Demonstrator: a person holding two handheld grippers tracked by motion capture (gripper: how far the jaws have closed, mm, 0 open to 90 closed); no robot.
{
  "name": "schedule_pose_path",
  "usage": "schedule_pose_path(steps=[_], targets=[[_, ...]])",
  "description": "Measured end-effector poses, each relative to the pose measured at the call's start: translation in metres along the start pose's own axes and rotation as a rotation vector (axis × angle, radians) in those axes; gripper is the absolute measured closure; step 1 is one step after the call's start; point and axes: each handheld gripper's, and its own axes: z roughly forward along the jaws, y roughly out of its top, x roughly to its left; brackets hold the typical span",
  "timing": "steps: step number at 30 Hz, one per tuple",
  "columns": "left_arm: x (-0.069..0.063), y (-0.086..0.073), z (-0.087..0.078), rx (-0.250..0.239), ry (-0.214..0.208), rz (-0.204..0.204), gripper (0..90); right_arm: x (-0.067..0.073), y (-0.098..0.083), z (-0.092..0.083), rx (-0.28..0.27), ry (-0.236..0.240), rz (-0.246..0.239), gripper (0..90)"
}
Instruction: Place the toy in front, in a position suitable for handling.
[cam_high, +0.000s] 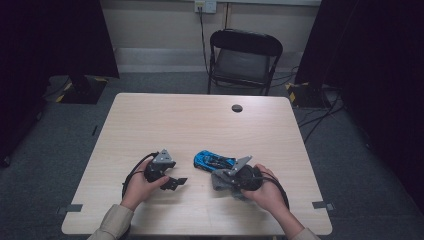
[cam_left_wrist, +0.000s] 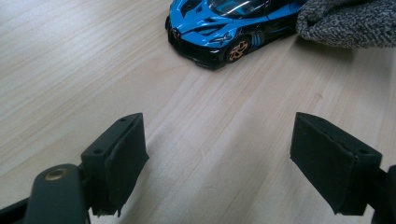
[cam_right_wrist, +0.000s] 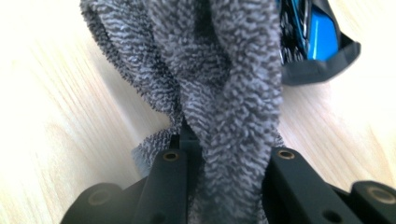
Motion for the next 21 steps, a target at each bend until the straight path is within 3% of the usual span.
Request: schedule_pose_path(steps=[11, 21], targets=[[-0.003, 0.002, 0.002, 0.006, -0.003, 0.007, 18.1, -0.008, -0.023, -0.009, -0.005, -0.013, 0.029, 75.7], [-0.004, 0.003, 0.004, 0.006, -0.006, 0.01, 18.2, -0.012, -0.031, -0.012, -0.001, -0.027, 0.038, 75.7]])
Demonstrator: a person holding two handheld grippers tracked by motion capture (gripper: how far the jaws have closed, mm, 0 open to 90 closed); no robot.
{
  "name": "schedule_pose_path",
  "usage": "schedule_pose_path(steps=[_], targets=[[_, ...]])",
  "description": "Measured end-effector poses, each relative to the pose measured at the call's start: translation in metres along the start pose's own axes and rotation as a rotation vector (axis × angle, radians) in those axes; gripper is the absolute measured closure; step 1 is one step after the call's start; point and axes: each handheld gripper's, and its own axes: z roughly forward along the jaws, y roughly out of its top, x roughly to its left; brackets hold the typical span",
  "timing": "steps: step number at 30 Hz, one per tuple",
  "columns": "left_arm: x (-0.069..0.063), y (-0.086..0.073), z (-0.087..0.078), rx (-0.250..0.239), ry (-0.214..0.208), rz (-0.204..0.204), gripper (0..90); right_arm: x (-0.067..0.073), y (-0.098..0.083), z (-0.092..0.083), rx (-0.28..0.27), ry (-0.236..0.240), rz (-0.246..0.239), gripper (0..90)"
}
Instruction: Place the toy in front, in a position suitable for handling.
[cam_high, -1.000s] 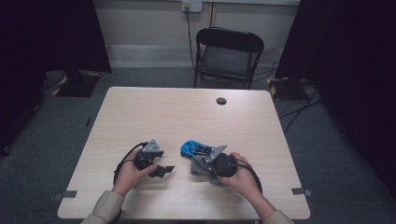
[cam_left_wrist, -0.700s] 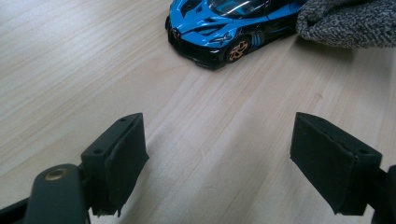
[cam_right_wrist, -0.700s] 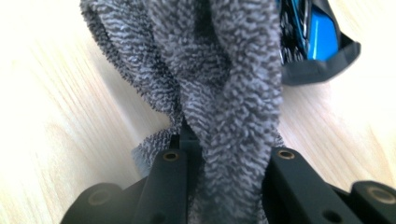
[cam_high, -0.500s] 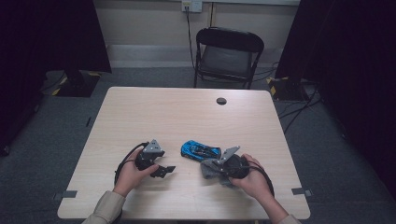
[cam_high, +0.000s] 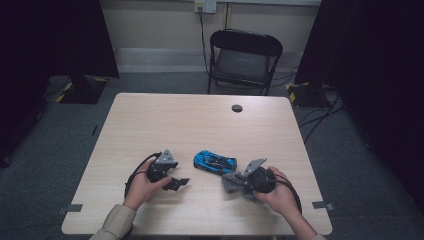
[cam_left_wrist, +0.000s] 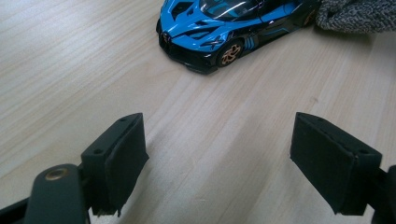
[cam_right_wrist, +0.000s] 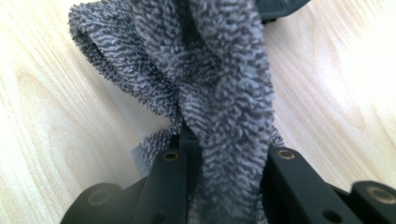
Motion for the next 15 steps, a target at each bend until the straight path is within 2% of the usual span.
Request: schedule_pose_path(steps=[15], targets=[[0.0, 0.001, -0.001, -0.003, 0.002, 0.005, 18.1, -0.006, -0.013, -0.006, 0.011, -0.023, 0.027, 75.8]])
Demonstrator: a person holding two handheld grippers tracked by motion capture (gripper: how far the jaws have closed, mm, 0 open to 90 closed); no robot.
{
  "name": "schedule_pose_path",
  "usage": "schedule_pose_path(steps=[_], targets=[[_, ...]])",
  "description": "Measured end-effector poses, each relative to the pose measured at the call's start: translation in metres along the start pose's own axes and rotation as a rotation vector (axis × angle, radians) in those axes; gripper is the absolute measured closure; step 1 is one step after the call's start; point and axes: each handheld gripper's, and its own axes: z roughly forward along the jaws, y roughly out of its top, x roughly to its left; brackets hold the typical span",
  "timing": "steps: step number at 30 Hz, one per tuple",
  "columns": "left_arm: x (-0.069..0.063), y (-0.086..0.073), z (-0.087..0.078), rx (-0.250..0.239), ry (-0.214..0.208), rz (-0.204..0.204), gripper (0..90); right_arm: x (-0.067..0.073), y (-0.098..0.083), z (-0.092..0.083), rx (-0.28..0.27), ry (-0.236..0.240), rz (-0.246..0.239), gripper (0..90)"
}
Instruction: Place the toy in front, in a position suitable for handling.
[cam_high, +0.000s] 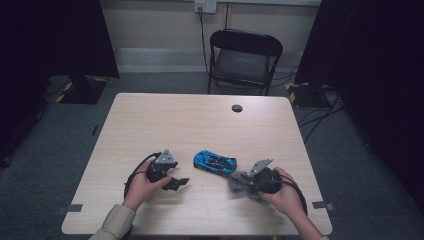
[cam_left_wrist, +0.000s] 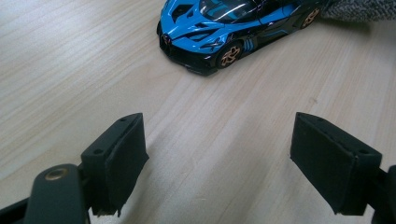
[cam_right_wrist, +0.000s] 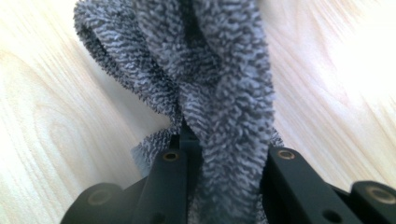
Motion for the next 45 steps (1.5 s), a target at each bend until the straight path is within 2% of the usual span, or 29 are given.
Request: schedule_pose_path(steps=[8, 10, 15, 16, 20, 25, 26, 28, 29, 30, 31, 32, 33, 34, 36, 38, 40, 43, 45], targets=[[0.0, 0.0, 0.0, -0.001, 0.001, 0.0, 18.1, -0.004, -0.004, -0.002, -0.001, -0.007, 0.003, 75.8], [0.001, 0.0, -0.001, 0.0, 0.002, 0.0, 18.1, -0.001, -0.002, -0.005, -0.019, 0.02, 0.0, 75.7], [0.001, -0.001, 0.0, 0.002, 0.002, -0.004, 18.1, 0.014, 0.009, -0.008, -0.042, 0.039, -0.045, 75.7], [0.0, -0.001, 0.0, 0.004, 0.001, -0.003, 18.1, 0.019, 0.018, -0.007, -0.052, 0.047, -0.067, 75.5], [0.0, 0.0, 0.0, -0.001, -0.003, -0.005, 18.1, 0.03, 0.036, -0.003, -0.064, 0.064, -0.102, 75.5], [0.006, 0.002, 0.001, -0.008, 0.004, -0.001, 18.1, 0.032, 0.043, 0.0, -0.049, 0.066, -0.111, 75.5], [0.011, 0.007, 0.0, -0.028, 0.01, -0.008, 18.1, 0.027, 0.042, 0.0, -0.05, 0.066, -0.1, 75.5], [0.019, 0.017, -0.001, -0.05, 0.028, 0.011, 17.9, 0.023, 0.039, 0.001, -0.054, 0.065, -0.085, 75.5], [0.019, 0.017, -0.001, -0.05, 0.028, 0.011, 17.6, 0.021, 0.038, 0.001, -0.057, 0.069, -0.077, 75.5], [0.025, 0.03, 0.0, -0.064, 0.029, 0.009, 17.6, 0.019, 0.037, 0.002, -0.058, 0.071, -0.075, 75.5], [0.025, 0.03, 0.0, -0.064, 0.029, 0.009, 17.2, 0.017, 0.036, 0.003, -0.058, 0.072, -0.068, 75.4], [0.028, 0.039, 0.004, -0.059, 0.04, 0.034, 17.2, 0.015, 0.036, 0.005, -0.055, 0.074, -0.066, 75.4], [0.028, 0.039, 0.004, -0.059, 0.04, 0.034, 17.2, 0.015, 0.035, 0.006, -0.054, 0.075, -0.066, 75.4], [0.032, 0.046, 0.012, -0.071, 0.045, 0.053, 17.3, 0.013, 0.035, 0.008, -0.055, 0.08, -0.065, 75.4], [0.038, 0.052, 0.015, -0.067, 0.059, 0.1, 17.4, 0.012, 0.035, 0.01, -0.054, 0.082, -0.066, 75.4], [0.042, 0.057, 0.018, -0.07, 0.044, 0.097, 17.7, 0.011, 0.035, 0.013, -0.053, 0.083, -0.061, 75.4], [0.045, 0.061, 0.022, -0.032, 0.033, 0.098, 17.1, 0.01, 0.037, 0.014, -0.048, 0.083, -0.058, 75.4], [0.049, 0.065, 0.03, 0.007, -0.015, 0.139, 17.1, 0.007, 0.038, 0.016, -0.049, 0.07, -0.048, 75.3], [0.05, 0.065, 0.031, 0.019, -0.02, 0.145, 17.4, 0.005, 0.038, 0.018, -0.051, 0.069, -0.044, 75.2]])
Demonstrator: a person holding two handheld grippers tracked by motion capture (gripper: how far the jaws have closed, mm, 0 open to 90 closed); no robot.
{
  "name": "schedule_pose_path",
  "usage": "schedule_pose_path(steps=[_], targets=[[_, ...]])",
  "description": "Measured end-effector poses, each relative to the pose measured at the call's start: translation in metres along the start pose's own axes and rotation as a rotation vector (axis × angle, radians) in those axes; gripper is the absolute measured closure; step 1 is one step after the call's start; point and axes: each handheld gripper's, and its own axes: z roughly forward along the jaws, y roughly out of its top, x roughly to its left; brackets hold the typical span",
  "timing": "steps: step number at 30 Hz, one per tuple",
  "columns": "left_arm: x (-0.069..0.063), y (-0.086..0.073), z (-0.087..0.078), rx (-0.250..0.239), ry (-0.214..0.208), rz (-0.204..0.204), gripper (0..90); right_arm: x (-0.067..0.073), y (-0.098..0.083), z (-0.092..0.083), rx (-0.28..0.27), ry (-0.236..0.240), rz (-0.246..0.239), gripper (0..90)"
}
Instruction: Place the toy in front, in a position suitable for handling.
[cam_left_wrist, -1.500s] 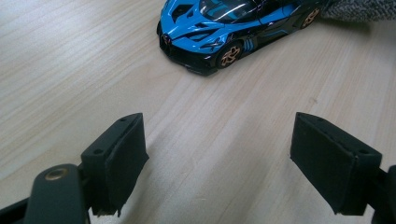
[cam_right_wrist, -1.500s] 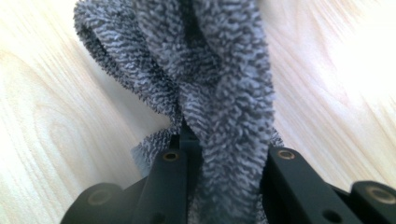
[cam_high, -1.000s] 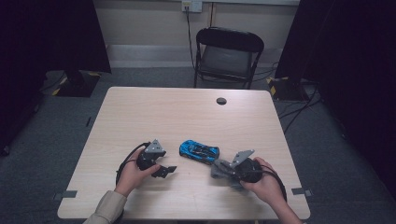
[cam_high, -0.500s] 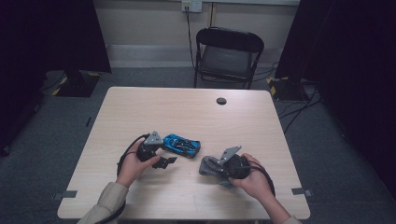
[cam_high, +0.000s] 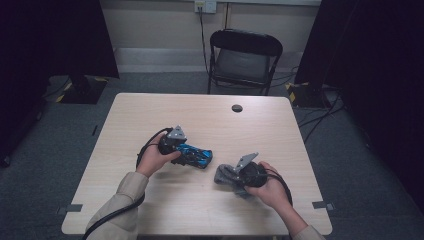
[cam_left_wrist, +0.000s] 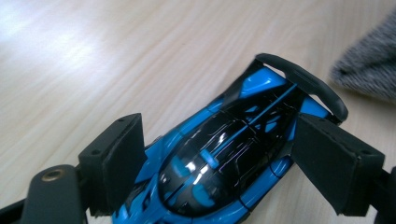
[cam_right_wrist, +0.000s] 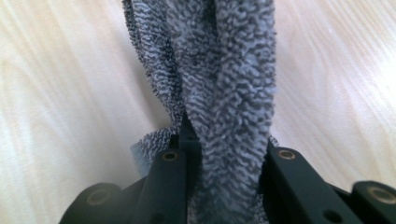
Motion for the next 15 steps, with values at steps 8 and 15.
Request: schedule_pose_path(steps=[8, 15], targets=[[0.006, -0.003, 0.015, -0.038, -0.056, -0.04, 15.3, -0.005, 0.002, 0.004, -0.01, 0.004, 0.022, 74.7], [0.004, -0.005, 0.021, -0.07, -0.07, -0.068, 12.4, -0.002, 0.006, 0.006, -0.025, 0.008, 0.037, 74.2]])
